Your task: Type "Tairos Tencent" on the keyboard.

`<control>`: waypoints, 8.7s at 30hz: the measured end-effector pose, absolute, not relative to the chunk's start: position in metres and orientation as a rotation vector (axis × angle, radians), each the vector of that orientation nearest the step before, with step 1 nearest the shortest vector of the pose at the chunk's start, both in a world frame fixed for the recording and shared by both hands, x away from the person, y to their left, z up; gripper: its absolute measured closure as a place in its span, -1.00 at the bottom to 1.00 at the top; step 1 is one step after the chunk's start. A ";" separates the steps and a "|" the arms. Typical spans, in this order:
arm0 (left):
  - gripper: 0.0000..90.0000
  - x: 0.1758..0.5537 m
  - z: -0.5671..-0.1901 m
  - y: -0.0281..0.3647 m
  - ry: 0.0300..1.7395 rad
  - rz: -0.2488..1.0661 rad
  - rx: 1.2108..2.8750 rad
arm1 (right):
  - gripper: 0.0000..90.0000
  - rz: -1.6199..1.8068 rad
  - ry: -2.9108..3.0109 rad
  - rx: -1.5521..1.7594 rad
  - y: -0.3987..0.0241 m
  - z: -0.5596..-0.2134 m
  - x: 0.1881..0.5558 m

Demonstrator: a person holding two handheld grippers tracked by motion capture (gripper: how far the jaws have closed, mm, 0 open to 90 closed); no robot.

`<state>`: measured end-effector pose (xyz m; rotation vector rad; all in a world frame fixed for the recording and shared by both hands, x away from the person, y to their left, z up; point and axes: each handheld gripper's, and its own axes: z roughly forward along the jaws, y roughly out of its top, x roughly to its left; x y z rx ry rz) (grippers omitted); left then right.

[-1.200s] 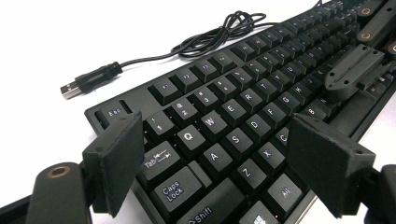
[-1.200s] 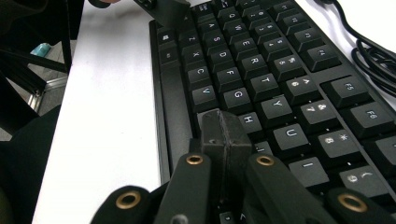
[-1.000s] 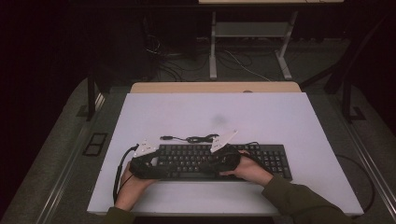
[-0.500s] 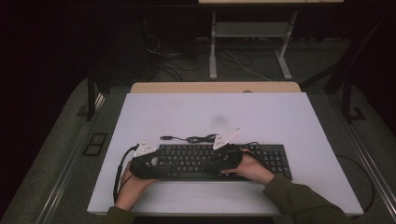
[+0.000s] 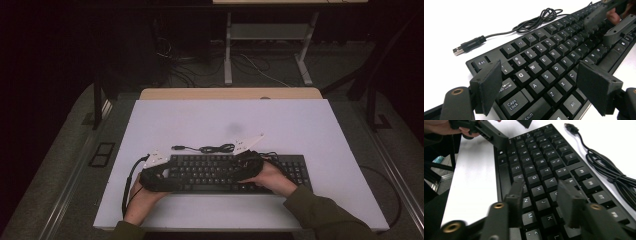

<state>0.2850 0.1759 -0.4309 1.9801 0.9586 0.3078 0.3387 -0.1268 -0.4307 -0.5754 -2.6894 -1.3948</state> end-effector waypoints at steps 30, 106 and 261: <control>0.57 0.282 -0.429 0.163 0.843 0.204 1.997 | -0.47 -1.429 -2.765 -0.732 -0.137 -0.432 0.344; 0.99 0.297 -0.431 0.145 0.783 0.135 2.084 | -0.59 -1.432 -2.832 -0.866 -0.155 -0.432 0.338; -0.67 0.288 -0.434 0.165 0.912 0.240 2.035 | 0.99 -1.286 -2.712 -0.522 -0.111 -0.442 0.327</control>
